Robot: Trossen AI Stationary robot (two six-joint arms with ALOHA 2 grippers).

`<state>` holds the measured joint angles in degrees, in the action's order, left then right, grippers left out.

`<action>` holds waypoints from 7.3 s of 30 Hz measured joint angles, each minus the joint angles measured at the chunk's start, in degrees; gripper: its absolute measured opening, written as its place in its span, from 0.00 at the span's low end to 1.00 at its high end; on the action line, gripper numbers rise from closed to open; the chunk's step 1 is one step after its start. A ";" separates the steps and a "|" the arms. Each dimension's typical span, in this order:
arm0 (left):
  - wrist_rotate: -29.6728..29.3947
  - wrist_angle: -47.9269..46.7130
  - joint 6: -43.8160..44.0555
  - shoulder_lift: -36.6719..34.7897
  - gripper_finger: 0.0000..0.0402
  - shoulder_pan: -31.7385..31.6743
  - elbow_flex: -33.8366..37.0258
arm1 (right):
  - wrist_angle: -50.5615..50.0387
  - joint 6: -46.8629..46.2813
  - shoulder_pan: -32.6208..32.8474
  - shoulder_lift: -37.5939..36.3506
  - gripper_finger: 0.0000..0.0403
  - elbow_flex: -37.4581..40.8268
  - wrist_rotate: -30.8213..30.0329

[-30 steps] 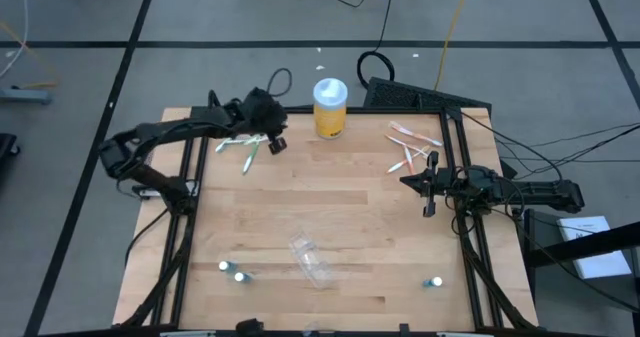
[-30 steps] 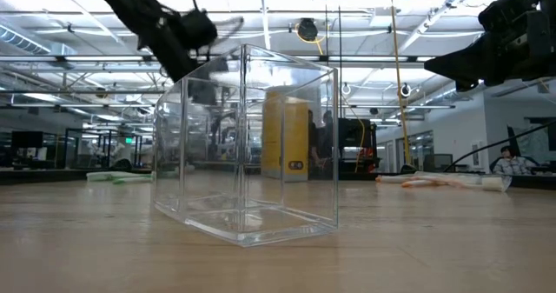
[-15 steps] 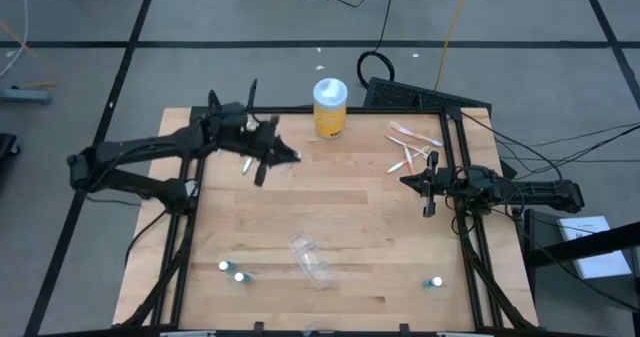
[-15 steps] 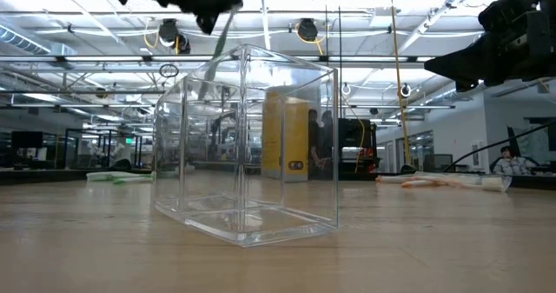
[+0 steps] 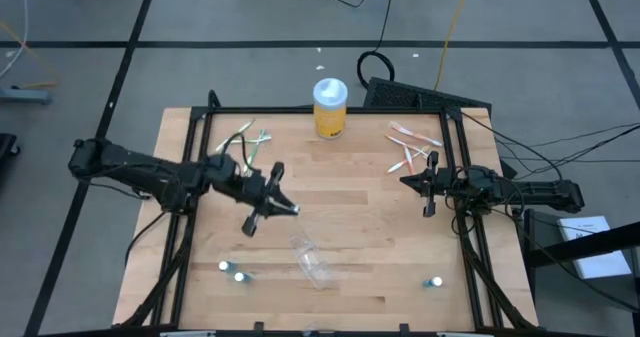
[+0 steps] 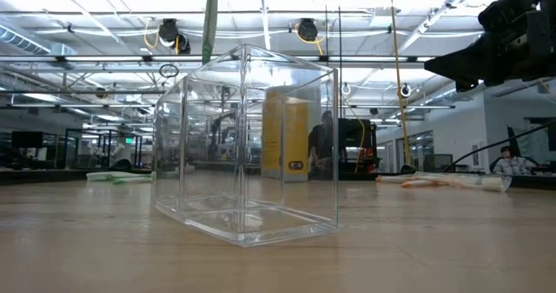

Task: Pick & Place toothbrushing station
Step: Put the green toothbrush into the transparent organizer

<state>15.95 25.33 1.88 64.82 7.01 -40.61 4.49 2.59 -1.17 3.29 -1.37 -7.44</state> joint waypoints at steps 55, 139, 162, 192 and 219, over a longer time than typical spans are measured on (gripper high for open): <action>-29.01 12.58 16.34 10.99 0.09 8.01 9.50 | 0.00 0.00 0.02 -0.01 0.01 0.00 0.00; -52.11 -3.07 2.03 -9.24 0.30 6.51 9.45 | -0.02 0.00 0.02 -0.01 0.01 0.00 0.00; -50.63 -39.53 21.44 -3.81 0.30 -27.35 4.38 | 0.00 0.00 0.00 -0.02 0.01 0.00 0.00; -29.41 -42.29 15.83 26.05 0.58 -51.17 -10.20 | 0.00 0.00 0.00 0.00 0.01 0.00 0.00; -27.81 -42.46 19.30 35.15 0.49 -52.93 -10.29 | 0.00 0.00 0.00 -0.02 0.01 0.00 0.00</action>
<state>-11.86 -17.12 21.17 99.96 -45.92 -50.89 4.49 2.59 -1.17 3.27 -1.37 -7.44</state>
